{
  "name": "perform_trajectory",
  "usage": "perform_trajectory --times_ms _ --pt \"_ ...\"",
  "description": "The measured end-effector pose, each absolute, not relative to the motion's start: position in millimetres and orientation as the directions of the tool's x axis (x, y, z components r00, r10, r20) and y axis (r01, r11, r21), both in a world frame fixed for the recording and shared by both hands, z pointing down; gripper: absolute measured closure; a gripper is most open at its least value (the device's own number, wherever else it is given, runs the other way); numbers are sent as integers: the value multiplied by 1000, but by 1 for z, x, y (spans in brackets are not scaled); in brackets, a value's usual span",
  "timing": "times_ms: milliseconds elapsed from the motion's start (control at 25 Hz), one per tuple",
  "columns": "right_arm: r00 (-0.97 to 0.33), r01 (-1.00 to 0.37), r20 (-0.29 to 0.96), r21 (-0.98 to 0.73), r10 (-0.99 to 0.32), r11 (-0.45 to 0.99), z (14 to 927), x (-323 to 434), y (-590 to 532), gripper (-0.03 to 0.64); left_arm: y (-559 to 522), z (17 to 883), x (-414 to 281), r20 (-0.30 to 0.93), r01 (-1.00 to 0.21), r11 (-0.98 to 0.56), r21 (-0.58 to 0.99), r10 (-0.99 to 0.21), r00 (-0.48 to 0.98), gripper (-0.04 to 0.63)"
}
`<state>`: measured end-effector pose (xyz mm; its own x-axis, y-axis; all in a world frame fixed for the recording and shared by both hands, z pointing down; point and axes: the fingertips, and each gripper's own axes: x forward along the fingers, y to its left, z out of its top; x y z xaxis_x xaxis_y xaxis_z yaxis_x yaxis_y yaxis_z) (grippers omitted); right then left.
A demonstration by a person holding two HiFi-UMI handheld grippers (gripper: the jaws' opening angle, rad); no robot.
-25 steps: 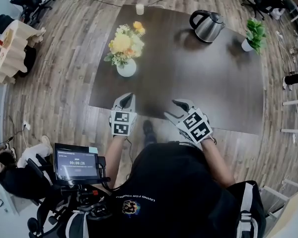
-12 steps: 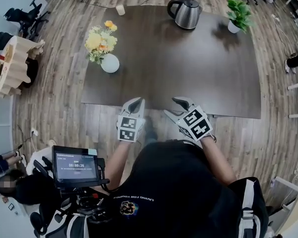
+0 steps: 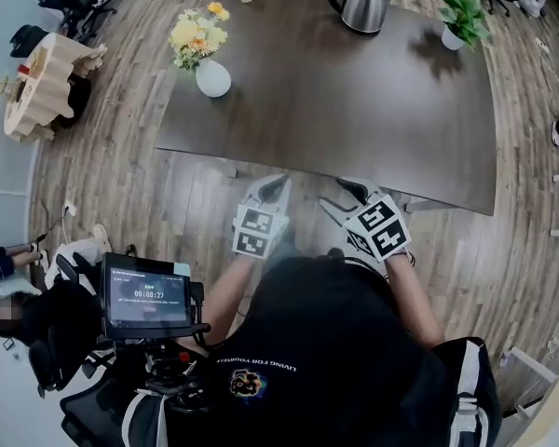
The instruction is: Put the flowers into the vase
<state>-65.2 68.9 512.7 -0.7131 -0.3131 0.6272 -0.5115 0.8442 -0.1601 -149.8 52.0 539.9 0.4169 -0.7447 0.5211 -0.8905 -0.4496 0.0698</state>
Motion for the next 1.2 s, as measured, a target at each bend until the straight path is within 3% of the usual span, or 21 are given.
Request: perform_trajectory --times_ms 280,520,840,1200 --pt "-734 -500 605 -172 -309 849 514 -37 111 399 102 527 -119 500 -903 -422 82 -766 403 588" --pt "-749 -506 562 -142 -352 851 509 -15 134 574 136 526 -90 490 -901 -425 87 -770 410 588" --pt "-780 -533 466 -146 -417 834 488 10 149 597 160 505 -57 447 -892 -447 66 -786 426 588" --pt "-775 -556 443 -142 -450 819 479 12 138 598 159 486 -45 418 -893 -444 71 -800 431 588"
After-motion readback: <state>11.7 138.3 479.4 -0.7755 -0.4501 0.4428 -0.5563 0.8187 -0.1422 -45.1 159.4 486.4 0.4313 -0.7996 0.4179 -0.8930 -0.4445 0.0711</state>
